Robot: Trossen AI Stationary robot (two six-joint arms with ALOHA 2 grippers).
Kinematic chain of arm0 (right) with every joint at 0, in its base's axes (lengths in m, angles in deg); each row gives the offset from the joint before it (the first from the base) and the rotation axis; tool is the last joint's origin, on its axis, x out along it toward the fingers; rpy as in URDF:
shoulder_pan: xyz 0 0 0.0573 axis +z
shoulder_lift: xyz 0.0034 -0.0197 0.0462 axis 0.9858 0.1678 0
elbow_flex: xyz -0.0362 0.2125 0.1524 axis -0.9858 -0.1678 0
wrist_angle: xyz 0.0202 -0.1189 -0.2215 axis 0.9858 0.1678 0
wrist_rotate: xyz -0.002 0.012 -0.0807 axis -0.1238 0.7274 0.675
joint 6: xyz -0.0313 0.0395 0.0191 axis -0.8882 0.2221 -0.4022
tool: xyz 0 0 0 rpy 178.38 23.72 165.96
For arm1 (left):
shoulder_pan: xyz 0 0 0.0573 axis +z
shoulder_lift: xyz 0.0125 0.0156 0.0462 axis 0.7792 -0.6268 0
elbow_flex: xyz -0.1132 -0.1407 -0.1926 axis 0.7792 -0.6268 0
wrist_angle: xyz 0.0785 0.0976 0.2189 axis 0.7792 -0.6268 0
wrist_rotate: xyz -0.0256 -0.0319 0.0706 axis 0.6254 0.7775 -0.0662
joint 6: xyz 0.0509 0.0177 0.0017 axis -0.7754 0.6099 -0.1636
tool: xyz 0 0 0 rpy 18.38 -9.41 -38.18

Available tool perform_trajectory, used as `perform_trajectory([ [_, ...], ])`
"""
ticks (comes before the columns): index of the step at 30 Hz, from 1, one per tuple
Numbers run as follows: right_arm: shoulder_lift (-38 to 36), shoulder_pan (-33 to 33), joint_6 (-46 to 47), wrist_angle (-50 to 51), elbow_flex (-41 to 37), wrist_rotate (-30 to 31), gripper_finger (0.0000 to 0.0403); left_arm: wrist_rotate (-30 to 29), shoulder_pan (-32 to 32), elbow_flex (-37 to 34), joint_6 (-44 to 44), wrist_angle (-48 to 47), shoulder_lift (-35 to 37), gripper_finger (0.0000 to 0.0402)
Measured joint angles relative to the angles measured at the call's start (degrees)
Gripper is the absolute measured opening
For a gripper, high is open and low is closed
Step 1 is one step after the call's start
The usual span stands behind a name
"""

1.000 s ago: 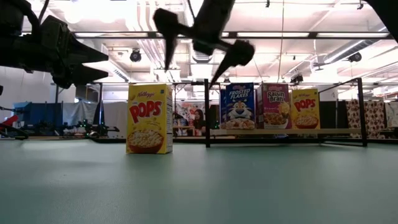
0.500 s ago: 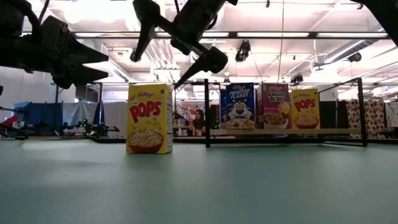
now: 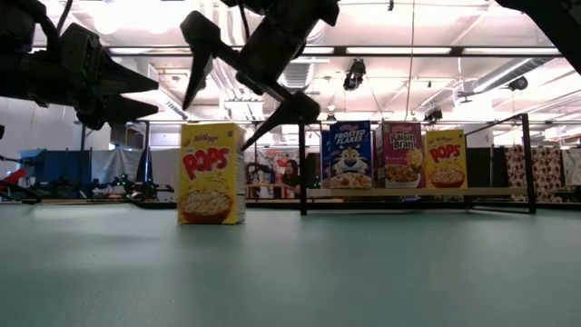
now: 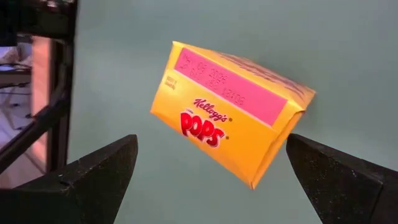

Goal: Stack cereal on shelf
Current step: Put the yellow cereal box onto the shelf

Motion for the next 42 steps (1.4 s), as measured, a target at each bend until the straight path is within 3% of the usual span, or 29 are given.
perform_trajectory([
  [18,0.88,0.09,-5.24,-0.15,-0.02,-0.14,0.0400,-0.01,-0.02,0.00,0.00,-0.06,-0.48,0.0399],
  [25,-1.30,1.04,-18.48,3.81,-0.02,-0.12,0.0400,0.01,-0.02,0.00,0.00,-0.05,-0.49,0.0399],
  [33,-2.39,1.12,-40.18,5.21,-0.02,0.15,0.0400,0.00,-0.02,0.00,0.01,0.03,-0.66,0.0399],
  [42,-2.39,0.90,-56.36,6.66,-0.02,5.89,0.0400,0.00,0.00,0.00,0.01,-0.02,-0.76,0.0399],
])
